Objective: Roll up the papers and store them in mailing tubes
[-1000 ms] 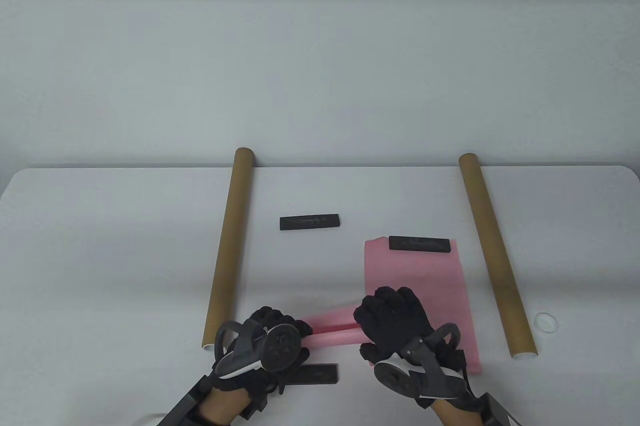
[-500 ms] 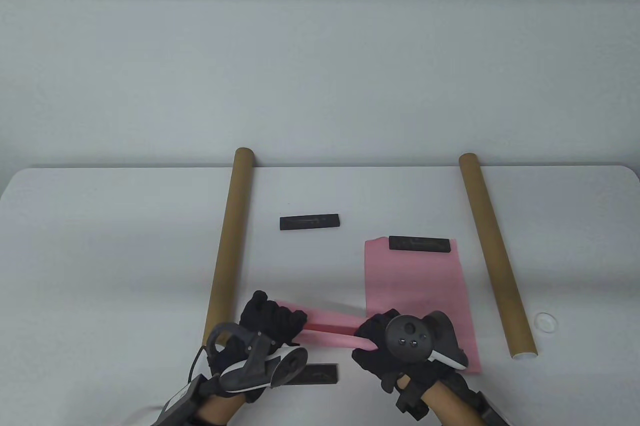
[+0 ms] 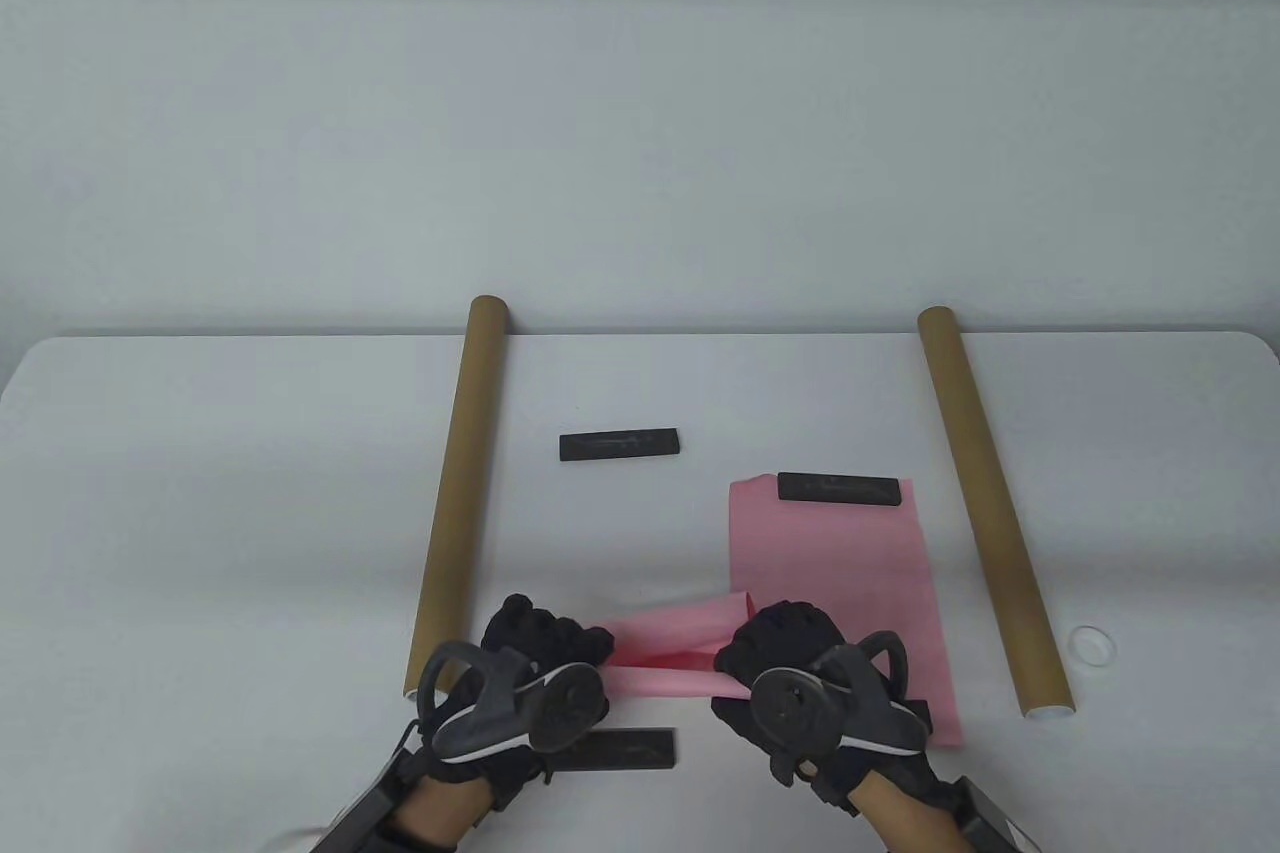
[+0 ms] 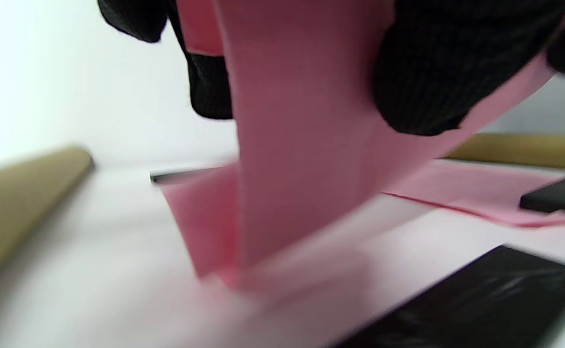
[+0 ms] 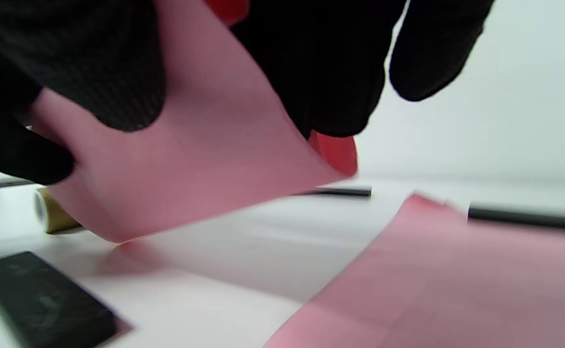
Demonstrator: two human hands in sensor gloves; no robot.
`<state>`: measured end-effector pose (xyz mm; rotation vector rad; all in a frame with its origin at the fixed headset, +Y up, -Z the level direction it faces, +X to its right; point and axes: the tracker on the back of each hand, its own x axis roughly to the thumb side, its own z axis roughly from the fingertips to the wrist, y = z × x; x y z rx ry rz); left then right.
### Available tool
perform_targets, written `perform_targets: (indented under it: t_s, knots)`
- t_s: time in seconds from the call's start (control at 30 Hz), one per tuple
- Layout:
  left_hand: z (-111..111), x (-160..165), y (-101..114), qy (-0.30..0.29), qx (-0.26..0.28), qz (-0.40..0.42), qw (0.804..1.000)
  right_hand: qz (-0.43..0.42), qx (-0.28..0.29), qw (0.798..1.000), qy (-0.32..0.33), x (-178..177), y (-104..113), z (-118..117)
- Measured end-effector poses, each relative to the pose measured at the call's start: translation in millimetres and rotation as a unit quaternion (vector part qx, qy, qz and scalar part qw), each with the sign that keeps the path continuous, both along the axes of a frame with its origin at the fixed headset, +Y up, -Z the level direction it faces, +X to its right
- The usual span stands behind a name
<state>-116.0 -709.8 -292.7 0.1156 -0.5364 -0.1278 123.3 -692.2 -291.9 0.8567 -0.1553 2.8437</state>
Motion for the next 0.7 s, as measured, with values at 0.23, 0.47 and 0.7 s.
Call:
perform_targets:
  t_s: [0.23,0.47,0.7]
  knots:
    - [2.3,3.4,2.8,-0.006,0.030,0.001,1.000,-0.050,-0.050,0.997,0.016,7.7,-3.2,-3.3]
    - [-11.1,-7.3,-9.0,0.033,-0.139,0.107,0.984,0.044,0.105,0.993,0.006,-3.8,0.9,6.1]
    - [0.0,-0.1,-0.9,-0.011,0.015,0.014,1.000,-0.004,-0.042,0.999,0.027,6.5,-4.6,-10.1]
